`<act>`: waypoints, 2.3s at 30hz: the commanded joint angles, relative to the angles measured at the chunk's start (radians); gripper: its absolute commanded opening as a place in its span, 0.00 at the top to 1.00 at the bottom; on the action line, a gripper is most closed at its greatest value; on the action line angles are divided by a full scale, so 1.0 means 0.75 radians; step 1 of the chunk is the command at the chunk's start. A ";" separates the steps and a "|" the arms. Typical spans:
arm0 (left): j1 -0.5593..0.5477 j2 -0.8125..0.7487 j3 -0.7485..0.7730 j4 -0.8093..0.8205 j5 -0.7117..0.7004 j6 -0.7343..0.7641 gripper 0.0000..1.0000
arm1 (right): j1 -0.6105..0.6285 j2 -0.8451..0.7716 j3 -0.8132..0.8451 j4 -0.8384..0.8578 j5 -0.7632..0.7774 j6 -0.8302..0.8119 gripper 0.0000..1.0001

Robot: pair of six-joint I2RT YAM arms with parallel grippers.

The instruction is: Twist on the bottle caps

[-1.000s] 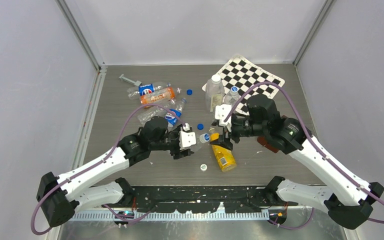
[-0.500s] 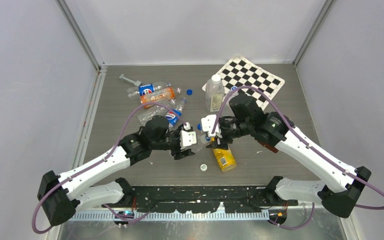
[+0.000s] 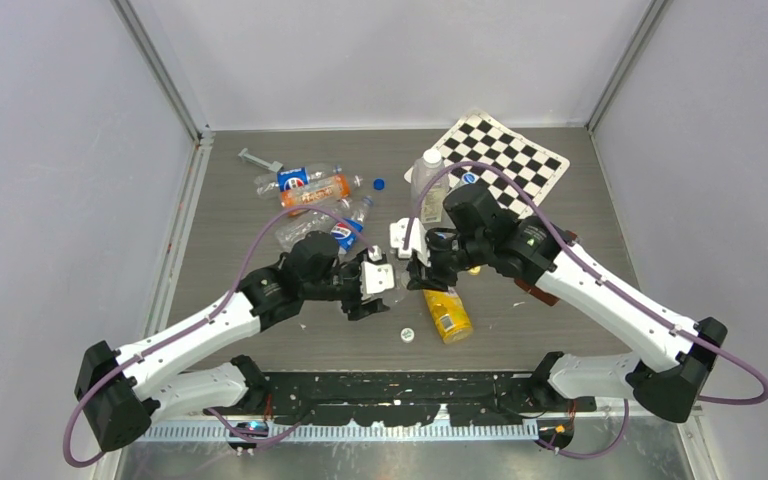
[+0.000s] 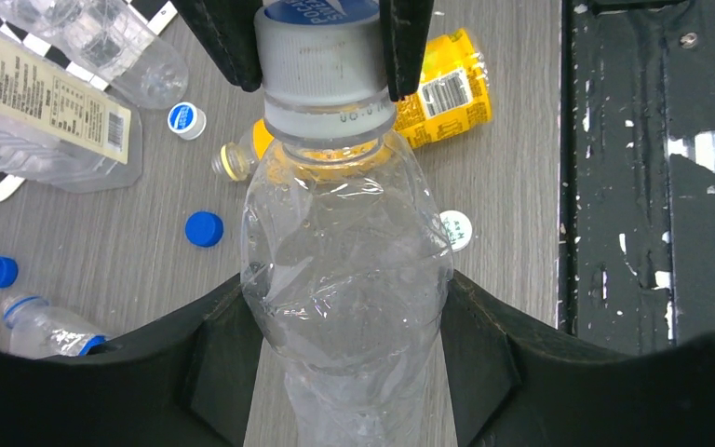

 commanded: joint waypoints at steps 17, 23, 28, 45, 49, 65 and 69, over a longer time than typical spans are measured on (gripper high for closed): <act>-0.008 -0.145 -0.060 0.301 -0.358 -0.047 1.00 | -0.132 -0.126 -0.262 0.484 0.502 1.851 0.65; -0.006 -0.098 -0.014 0.208 -0.267 -0.067 1.00 | -0.130 -0.238 -0.231 0.446 0.375 1.117 0.34; -0.006 -0.051 0.025 0.123 -0.151 -0.069 1.00 | -0.130 -0.350 -0.289 0.415 0.168 0.503 0.26; -0.006 0.000 0.058 0.052 0.041 -0.065 1.00 | -0.101 -0.181 -0.107 0.128 -0.139 -0.161 0.30; -0.006 0.003 0.061 0.048 0.054 -0.065 1.00 | -0.084 -0.147 -0.082 0.108 -0.150 -0.169 0.33; -0.006 -0.004 0.054 0.048 -0.054 -0.027 1.00 | -0.065 0.006 0.053 -0.076 0.012 0.195 0.99; -0.008 -0.017 0.028 0.100 -0.145 -0.012 1.00 | -0.065 0.066 0.096 -0.038 0.338 0.802 0.99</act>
